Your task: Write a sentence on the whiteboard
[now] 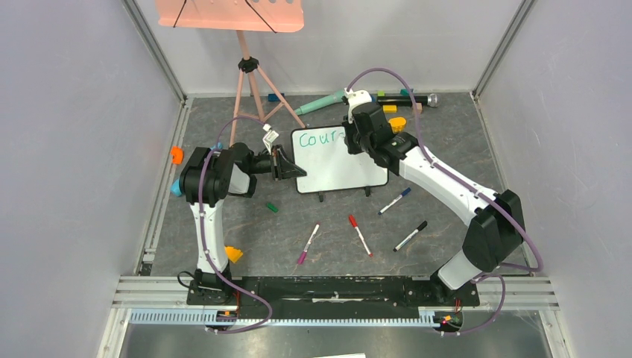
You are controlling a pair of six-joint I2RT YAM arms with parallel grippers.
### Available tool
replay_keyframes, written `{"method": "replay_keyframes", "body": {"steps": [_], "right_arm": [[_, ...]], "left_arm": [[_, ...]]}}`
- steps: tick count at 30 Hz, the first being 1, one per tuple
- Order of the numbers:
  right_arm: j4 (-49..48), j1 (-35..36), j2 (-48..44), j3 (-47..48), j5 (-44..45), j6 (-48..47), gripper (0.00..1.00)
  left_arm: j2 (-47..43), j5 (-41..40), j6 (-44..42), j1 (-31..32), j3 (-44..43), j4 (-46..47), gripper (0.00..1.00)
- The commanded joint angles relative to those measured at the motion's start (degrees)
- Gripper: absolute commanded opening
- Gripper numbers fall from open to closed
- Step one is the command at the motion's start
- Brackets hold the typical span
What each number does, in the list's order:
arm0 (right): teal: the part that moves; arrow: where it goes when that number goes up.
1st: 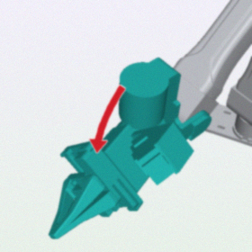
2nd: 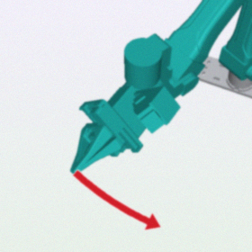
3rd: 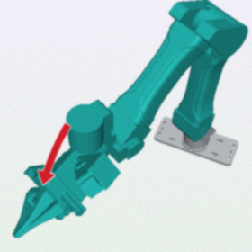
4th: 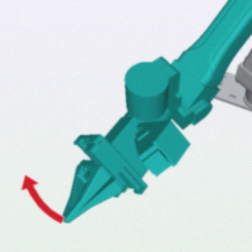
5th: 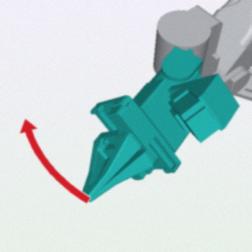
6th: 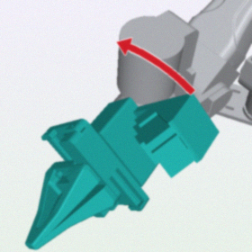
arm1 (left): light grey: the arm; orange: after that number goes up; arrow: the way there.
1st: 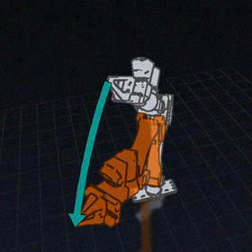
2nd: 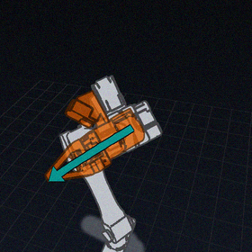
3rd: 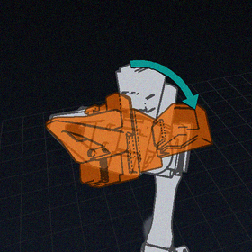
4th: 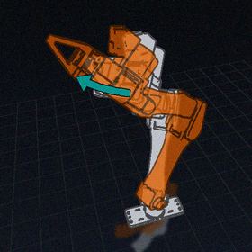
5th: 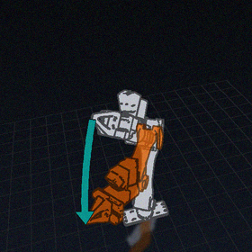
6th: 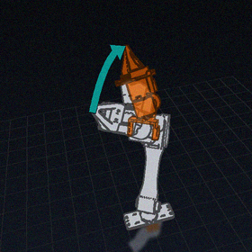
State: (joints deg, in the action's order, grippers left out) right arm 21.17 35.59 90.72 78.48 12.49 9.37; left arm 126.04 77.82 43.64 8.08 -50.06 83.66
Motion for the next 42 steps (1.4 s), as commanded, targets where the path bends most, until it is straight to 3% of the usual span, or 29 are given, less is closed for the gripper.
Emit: {"method": "replay_keyframes", "body": {"steps": [1, 14, 30, 42], "right_arm": [[-1.47, -0.26, -0.56, -1.64, 0.23, -0.07, 0.0], [0.14, -0.74, -1.21, -1.65, 4.86, -0.33, 0.0], [0.05, -1.26, 1.24, 2.91, 3.95, -0.93, 0.0], [-0.1, -1.22, -1.39, -3.57, 4.25, -0.05, 0.0]], "left_arm": [[-0.75, 1.54, -1.8, 0.01, -0.65, 5.55, 0.02], [-0.87, 1.65, -1.8, 0.01, -0.69, 5.55, 0.02], [-0.81, 1.71, -1.69, -0.03, -0.73, 5.55, 0.02], [-0.83, 1.66, -1.71, 0.01, -0.74, 5.55, 0.02]]}}
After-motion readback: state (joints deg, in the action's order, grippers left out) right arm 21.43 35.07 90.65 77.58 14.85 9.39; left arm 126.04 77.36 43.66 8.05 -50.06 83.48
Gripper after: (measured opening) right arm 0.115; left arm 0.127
